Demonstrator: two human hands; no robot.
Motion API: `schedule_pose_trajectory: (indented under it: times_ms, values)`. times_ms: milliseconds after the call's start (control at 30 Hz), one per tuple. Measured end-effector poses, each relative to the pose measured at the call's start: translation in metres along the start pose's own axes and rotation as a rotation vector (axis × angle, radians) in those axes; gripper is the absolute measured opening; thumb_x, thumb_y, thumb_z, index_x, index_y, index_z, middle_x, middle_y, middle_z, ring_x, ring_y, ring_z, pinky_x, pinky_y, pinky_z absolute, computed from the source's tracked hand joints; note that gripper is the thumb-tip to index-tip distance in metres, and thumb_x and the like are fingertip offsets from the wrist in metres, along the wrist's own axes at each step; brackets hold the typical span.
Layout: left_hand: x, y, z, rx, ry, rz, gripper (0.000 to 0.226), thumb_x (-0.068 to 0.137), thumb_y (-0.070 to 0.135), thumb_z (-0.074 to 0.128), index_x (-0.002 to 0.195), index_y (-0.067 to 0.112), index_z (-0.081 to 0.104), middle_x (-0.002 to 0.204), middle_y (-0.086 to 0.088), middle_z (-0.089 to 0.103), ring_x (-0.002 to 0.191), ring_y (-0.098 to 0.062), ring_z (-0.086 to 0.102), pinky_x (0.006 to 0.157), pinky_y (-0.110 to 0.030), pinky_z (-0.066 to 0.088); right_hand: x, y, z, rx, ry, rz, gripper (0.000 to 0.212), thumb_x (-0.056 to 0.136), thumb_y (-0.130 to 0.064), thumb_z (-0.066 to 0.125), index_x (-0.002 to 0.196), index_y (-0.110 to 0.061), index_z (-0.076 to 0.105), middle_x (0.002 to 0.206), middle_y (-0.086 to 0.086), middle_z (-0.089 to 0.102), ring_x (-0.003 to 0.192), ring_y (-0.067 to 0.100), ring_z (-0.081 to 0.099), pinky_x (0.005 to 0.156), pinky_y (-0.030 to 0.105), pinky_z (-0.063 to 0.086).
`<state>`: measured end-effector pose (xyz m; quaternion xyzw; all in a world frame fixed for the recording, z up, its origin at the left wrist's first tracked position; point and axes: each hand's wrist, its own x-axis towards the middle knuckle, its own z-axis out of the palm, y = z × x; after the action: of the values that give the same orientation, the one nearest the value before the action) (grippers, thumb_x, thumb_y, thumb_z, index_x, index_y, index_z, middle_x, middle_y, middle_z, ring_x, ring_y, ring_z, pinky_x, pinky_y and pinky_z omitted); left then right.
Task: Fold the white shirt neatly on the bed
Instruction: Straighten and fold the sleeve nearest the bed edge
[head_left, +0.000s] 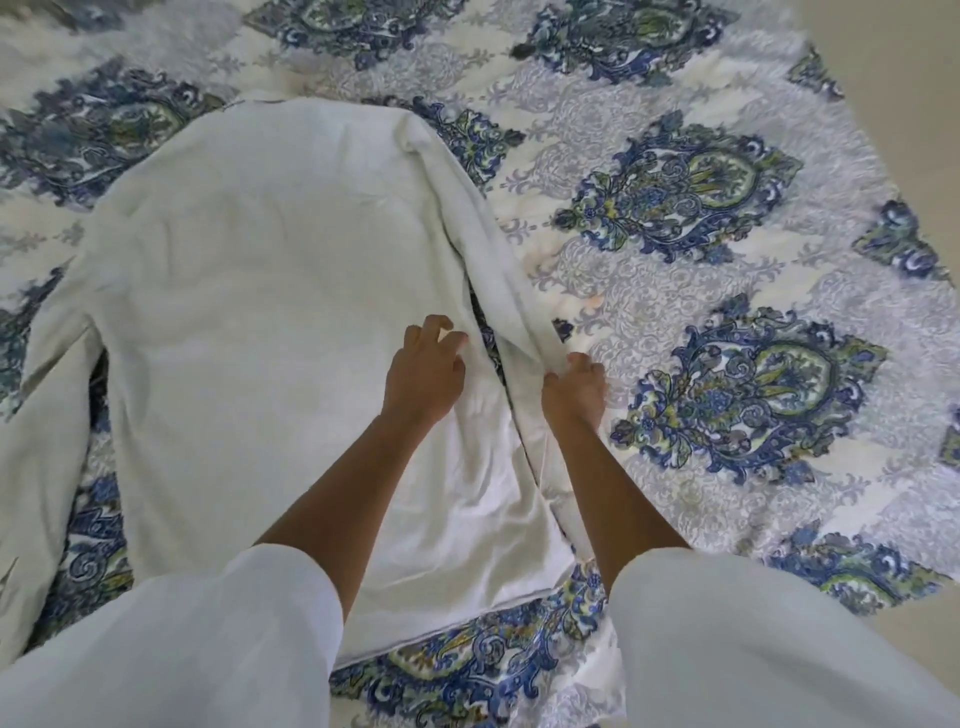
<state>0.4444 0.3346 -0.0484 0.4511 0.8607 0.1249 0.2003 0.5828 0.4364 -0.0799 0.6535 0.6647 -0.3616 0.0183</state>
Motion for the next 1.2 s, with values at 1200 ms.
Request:
schedule_pose_trajectory:
  times_ms: [1200]
  values:
    - [0.149, 0.054, -0.004, -0.072, 0.041, -0.176, 0.041, 0.091, 0.005, 0.044, 0.132, 0.0, 0.045, 0.137, -0.021, 0.042, 0.124, -0.039, 0.039, 0.101, -0.045, 0.033, 0.161, 0.0, -0.155, 0.863, -0.253, 0.256, 0.014, 0.091, -0.017, 0.056, 0.103, -0.015, 0.062, 0.105, 0.015, 0.063, 0.092, 0.027, 0.058, 0.085, 0.043, 0.048]
